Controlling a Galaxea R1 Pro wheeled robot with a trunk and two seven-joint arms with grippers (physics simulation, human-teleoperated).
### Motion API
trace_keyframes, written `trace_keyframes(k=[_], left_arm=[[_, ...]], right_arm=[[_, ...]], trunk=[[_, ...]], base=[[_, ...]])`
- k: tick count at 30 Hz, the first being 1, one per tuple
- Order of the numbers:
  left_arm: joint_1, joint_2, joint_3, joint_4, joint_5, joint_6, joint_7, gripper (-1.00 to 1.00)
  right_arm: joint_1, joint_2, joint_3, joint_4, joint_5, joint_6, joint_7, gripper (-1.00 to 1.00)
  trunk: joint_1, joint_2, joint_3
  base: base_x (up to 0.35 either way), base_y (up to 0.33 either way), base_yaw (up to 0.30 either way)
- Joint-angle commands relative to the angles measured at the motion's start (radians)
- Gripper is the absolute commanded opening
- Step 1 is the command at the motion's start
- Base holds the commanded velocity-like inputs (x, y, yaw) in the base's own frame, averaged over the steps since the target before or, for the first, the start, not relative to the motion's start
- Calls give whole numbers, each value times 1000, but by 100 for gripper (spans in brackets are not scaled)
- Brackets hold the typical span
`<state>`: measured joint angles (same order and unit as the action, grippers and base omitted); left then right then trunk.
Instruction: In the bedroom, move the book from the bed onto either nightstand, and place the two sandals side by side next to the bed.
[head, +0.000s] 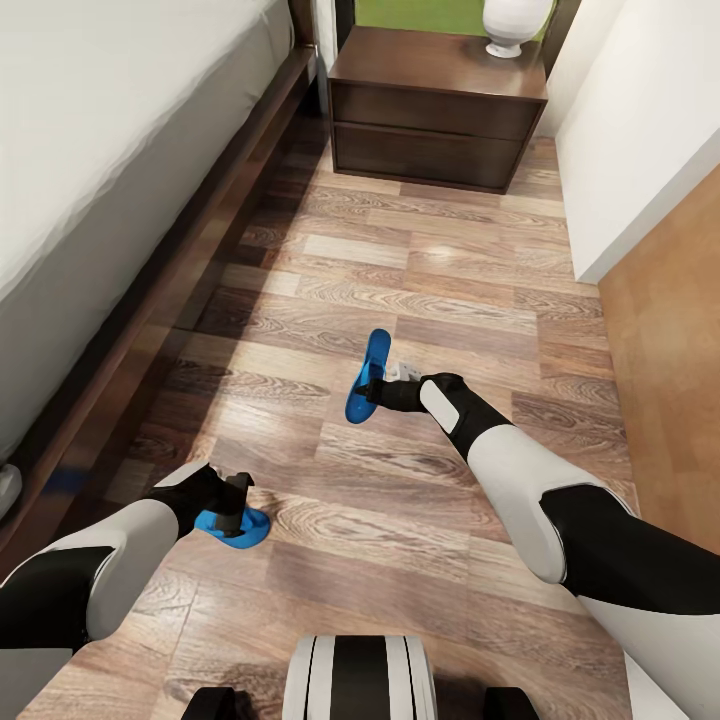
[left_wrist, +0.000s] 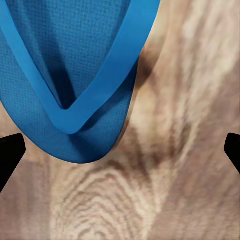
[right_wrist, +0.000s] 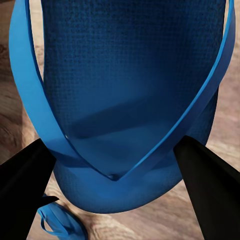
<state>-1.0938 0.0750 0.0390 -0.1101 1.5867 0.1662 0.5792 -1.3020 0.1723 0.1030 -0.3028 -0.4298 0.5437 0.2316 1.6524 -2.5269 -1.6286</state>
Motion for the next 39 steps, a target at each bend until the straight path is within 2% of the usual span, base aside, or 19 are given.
trace_keyframes(k=[1,39], left_arm=[[0,0,4,-2,-5,5,6,100],[0,0,0,-2,-8,7,5,100]], right_arm=[[0,0,4,-1,0,3,2,-100],[0,0,3,1,-1,4,-1,-100]], trunk=[[0,0,-1],[-17,9,146]], base=[[0,0,0],[0,0,0]])
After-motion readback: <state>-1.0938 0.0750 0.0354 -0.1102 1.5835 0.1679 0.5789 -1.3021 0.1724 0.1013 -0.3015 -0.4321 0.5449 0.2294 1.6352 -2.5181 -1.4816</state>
